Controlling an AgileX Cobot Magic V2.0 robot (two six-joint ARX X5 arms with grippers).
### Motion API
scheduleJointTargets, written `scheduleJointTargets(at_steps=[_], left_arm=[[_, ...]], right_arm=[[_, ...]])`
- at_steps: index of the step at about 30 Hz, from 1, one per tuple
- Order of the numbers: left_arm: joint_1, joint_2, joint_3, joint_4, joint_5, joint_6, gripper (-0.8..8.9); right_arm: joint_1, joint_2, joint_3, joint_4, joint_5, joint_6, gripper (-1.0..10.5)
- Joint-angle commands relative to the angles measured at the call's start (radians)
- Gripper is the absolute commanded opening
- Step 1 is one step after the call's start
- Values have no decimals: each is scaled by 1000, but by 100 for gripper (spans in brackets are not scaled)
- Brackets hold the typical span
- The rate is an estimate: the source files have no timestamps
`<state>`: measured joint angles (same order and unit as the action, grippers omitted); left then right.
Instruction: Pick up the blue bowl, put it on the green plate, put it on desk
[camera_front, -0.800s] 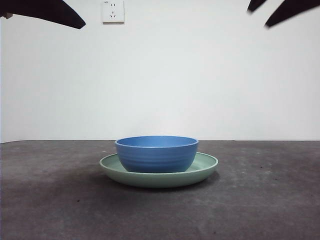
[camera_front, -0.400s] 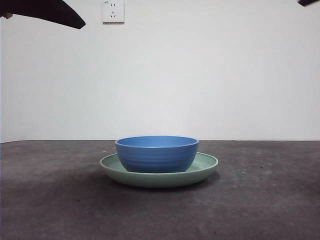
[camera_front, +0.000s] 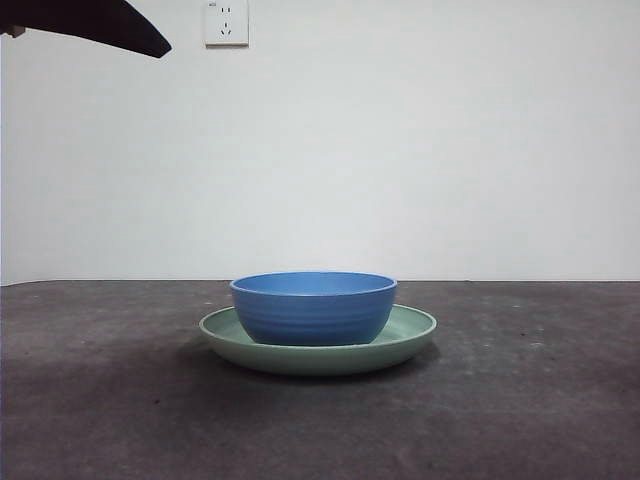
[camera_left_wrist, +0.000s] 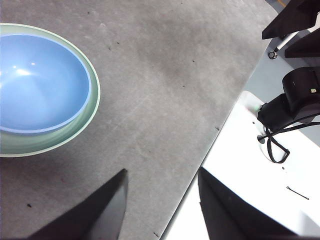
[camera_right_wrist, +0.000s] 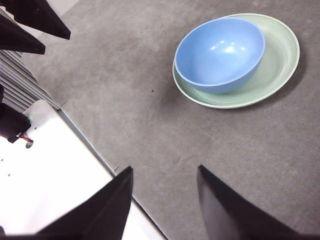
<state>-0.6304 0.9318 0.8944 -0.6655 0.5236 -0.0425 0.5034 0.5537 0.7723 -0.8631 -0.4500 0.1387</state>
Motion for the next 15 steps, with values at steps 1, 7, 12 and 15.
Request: scheduleJointTargets(at_steps=[1,7,12,15], left_arm=[[-5,5,5,4,4,5,226],[-5,5,5,4,4,5,226],[-5,5,5,4,4,5,215],[-5,5,5,3,5,5,133]], right_arm=[[6,5,1,10,-3,11,205],[6,5,1,9,-3,11,205],[6,5,1,9,-3,11,205],[6,5,1,8,-3,11,148]])
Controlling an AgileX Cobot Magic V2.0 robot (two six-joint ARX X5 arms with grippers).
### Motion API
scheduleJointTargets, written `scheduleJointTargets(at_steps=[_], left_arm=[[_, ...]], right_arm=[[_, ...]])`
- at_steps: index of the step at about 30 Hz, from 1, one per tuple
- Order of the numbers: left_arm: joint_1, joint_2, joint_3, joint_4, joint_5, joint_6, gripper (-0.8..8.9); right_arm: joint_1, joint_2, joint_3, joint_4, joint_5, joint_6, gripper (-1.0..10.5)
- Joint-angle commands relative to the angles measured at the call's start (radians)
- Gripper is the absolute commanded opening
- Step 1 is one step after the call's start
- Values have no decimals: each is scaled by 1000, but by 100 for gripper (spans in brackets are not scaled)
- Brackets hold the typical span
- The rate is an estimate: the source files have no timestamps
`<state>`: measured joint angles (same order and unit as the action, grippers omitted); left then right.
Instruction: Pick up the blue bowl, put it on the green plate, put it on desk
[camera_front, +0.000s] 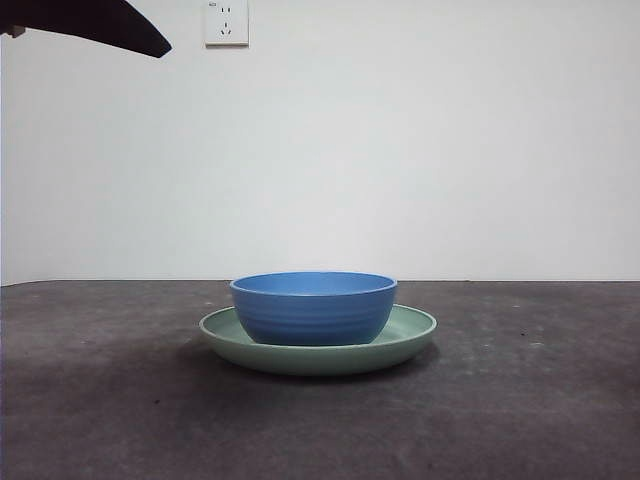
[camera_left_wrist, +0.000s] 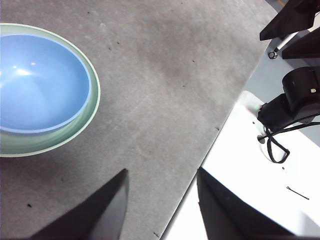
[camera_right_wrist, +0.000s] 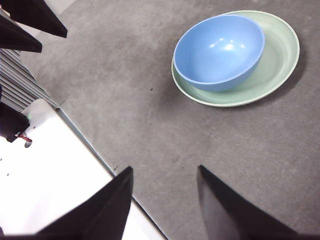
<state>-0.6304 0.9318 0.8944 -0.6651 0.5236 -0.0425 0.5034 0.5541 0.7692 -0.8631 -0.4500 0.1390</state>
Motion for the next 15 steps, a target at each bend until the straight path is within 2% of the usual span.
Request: scheduleJointTargets(at_steps=[1,2,15], left_arm=[[-5,5,5,2,4,5,70],[-5,5,5,2,5,5,12],[-5,5,5,1,5,5,9]], right_arm=[[6,5,4,8,-3,10,67],[6,5,4,8,-3,10,10],[6,5,4,9,-2,10,8]])
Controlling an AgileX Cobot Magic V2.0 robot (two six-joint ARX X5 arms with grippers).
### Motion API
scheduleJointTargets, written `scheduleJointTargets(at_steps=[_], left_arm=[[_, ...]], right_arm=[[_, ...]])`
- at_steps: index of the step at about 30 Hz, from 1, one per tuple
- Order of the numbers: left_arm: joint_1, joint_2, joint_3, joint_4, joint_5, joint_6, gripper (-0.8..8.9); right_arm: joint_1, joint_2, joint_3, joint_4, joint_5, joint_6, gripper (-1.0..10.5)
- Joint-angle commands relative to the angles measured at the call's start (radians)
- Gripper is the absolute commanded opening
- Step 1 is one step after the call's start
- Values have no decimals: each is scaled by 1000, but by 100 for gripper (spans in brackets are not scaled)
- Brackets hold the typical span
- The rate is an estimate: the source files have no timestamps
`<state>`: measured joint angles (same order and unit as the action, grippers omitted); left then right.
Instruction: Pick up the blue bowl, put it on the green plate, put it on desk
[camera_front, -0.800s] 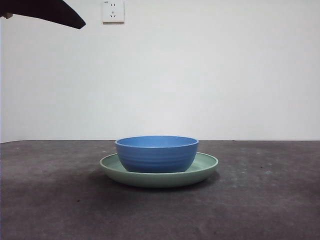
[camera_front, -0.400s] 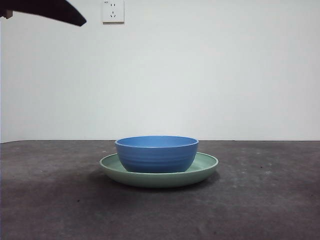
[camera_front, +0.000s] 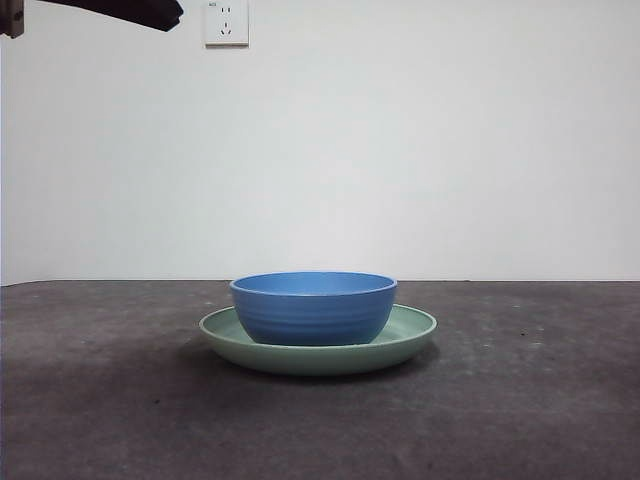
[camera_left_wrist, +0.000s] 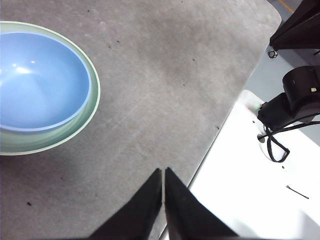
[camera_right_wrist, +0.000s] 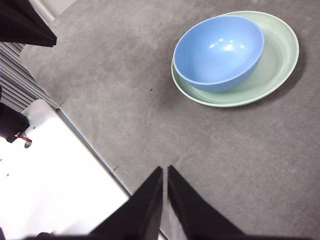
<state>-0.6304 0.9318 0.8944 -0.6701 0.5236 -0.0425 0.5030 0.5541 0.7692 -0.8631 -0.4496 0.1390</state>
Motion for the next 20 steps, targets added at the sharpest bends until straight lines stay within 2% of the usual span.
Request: scheduleJointTargets(at_steps=[1,18,20], left_arm=[[-5,5,5,6,5,5,9],[-3,-8,5,13,2,5,9],[11,-29,5,34,-24,33,9]], right_arm=[[6,5,4,9,-3,10,8],[6,5,4,9,-3,10,8],[6,5,4,9,-3,10,8]])
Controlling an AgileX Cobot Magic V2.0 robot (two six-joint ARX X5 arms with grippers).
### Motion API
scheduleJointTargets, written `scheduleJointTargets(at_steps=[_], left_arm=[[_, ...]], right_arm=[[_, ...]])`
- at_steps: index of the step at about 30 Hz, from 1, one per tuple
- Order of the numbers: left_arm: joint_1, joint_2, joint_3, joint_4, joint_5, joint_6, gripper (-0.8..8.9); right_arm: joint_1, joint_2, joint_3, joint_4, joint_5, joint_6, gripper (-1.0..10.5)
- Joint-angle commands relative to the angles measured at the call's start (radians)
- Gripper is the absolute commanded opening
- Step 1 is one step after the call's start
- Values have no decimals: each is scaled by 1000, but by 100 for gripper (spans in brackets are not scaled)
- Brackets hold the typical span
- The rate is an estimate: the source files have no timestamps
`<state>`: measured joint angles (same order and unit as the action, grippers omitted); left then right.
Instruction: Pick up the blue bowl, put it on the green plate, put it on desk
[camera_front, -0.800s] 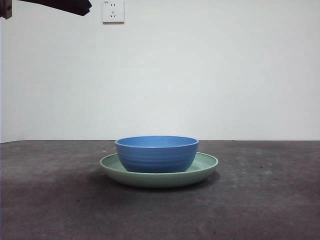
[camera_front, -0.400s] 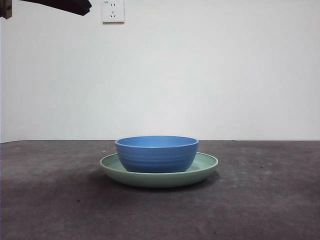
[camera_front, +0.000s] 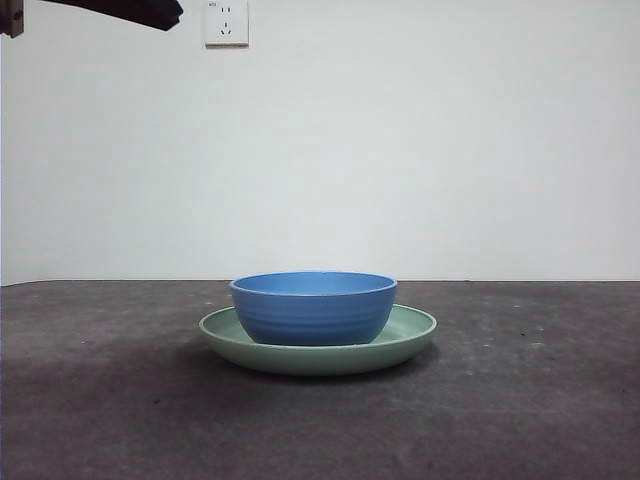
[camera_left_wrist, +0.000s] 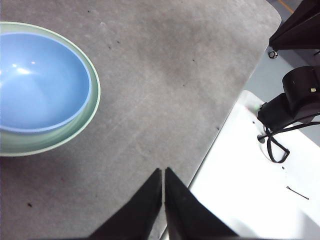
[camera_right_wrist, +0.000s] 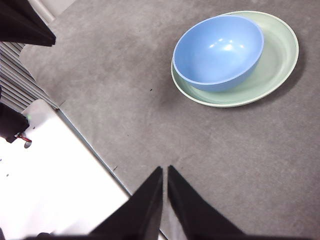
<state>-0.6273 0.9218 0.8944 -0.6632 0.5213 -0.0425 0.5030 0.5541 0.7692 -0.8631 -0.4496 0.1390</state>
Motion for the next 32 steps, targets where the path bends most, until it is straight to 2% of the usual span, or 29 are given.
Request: scheduleJointTargets(at_steps=[1,5,10,14,21,26,32], left_arm=[[19,-31,5,45,-44,60,9],[106,-113,-5,192,-183,101,9],[285,-251,-72,396,-270,133,9],[423,-387,-167,487,-339,148,9],[572,-607,-374,529,-508,162,9],[632,-738,-527,529,-526,162,9],[649,-855,-681,528,-526,157,9]], right_arm=[[6,5,4,9,-3,10,8],[6,5,4,9,-3,10,9],[6,5,4,9,-3,10,8],[6,5,4,10,-3,10,9],[6,5,4,10,-3,10,8],[6,5,4,9,-3,10,9],[6,5,4,9,-3,10,8]])
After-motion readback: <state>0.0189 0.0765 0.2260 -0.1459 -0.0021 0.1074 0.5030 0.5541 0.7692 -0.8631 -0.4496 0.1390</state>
